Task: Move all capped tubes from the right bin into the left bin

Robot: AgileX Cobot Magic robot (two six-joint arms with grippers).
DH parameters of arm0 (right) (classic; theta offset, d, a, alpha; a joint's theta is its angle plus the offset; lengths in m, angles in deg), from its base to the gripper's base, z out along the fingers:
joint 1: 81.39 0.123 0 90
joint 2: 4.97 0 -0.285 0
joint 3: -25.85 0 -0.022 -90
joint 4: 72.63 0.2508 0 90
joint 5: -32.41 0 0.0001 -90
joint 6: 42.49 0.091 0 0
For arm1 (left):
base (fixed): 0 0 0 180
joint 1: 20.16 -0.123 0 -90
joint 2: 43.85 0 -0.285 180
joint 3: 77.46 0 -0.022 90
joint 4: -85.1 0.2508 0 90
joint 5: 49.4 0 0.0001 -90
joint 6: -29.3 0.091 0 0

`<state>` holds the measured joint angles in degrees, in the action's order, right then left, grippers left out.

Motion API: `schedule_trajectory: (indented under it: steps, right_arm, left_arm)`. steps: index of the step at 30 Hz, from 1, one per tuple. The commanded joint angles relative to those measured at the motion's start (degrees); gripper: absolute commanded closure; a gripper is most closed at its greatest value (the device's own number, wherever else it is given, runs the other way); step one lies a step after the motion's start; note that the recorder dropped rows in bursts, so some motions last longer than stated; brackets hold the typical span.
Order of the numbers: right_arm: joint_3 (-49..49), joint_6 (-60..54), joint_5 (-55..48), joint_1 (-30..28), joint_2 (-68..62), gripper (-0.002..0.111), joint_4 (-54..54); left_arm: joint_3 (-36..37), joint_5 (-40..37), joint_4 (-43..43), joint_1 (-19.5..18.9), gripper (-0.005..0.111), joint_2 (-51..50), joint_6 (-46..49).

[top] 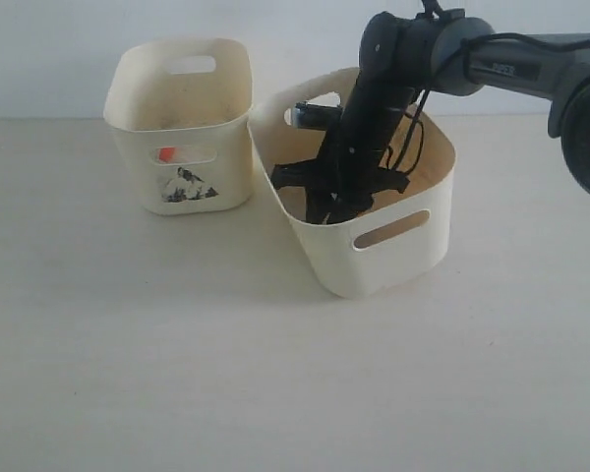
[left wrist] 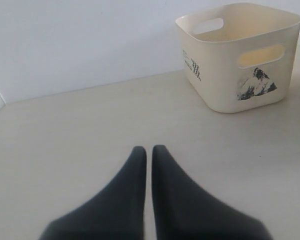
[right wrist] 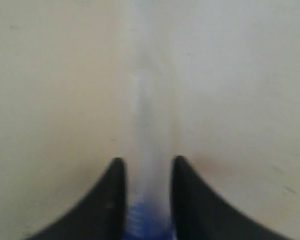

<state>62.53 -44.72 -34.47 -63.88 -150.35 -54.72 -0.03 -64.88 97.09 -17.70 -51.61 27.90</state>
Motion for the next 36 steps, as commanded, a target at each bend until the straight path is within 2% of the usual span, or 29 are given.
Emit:
schedule_trajectory:
  steps: [1, 24, 32, 36]
  right_arm:
    - [-0.61, 0.4, 0.16, -0.49, -1.05, 0.108, -7.22]
    - [-0.61, -2.45, -2.59, -0.95, 8.37, 0.108, -7.74]
    - [-0.61, -12.33, -3.08, -6.67, 7.82, 0.108, 7.89]
    - [-0.61, -13.6, -3.08, -7.64, 7.82, 0.108, 8.5]
  left_arm:
    - [-0.21, 0.52, -0.21, 0.08, 0.102, -0.03, -0.76]
    - [-0.21, 0.52, -0.21, 0.08, 0.102, -0.03, -0.76]
    - [-0.21, 0.52, -0.21, 0.08, 0.102, -0.03, -0.76]
    - [-0.21, 0.52, -0.21, 0.08, 0.102, -0.03, -0.76]
